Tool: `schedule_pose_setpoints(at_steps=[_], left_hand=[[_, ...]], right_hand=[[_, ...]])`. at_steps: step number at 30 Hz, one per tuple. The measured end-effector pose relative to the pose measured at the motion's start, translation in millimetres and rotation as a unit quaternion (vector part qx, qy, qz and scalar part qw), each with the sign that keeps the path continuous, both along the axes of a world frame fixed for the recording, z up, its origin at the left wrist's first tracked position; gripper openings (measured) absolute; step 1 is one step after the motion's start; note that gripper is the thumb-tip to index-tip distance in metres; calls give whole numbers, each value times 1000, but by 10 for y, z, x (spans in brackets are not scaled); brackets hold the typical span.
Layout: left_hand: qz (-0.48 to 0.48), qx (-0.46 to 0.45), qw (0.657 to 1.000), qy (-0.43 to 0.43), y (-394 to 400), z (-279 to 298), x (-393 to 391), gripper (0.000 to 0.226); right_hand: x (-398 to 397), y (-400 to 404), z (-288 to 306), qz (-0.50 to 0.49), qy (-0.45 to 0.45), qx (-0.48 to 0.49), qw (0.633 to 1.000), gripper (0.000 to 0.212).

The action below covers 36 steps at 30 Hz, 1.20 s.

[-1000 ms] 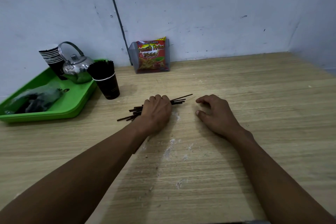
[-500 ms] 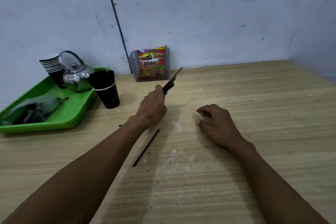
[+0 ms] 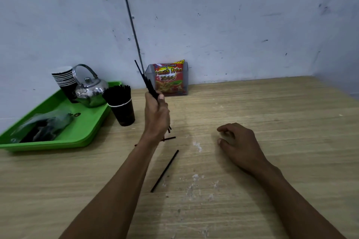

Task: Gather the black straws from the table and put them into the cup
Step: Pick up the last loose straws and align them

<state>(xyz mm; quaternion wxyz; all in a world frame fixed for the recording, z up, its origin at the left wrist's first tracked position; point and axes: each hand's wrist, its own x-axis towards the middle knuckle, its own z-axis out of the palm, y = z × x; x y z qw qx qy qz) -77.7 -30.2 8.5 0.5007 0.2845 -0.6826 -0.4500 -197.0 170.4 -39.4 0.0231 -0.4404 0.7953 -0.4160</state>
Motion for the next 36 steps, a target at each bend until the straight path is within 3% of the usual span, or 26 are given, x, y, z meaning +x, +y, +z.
schedule_pose_setpoints(at_steps=[7,11,15,21,28,30,34,36], left_hand=[[12,-62,998,27,305,-247,-53,17],[4,-87,996,11,312,-293,-39,4],[25,-121,992,12,331,-251,-9,6],[65,-170,983,23,212,-129,13,21],[40,-165,985,17,133,-271,13,17],[43,-166,985,15,109,-286,14,9],[70,-179,980,42,101,-256,57,12],[75,-179,979,60,100,-226,67,12]], right_hand=[[241,-253,271,31,-27,-83,996,27],[420,-550,782,69,-14,-144,987,29],[614,-876,1396,128,8,-190,973,31],[728,-1144,1784,138,55,-141,979,37],[850,-1351,1675,195,113,-6,974,27],[850,-1370,1604,204,146,29,968,35],[821,-1406,1489,238,130,8,963,29],[853,-1412,1518,259,109,-13,960,44]])
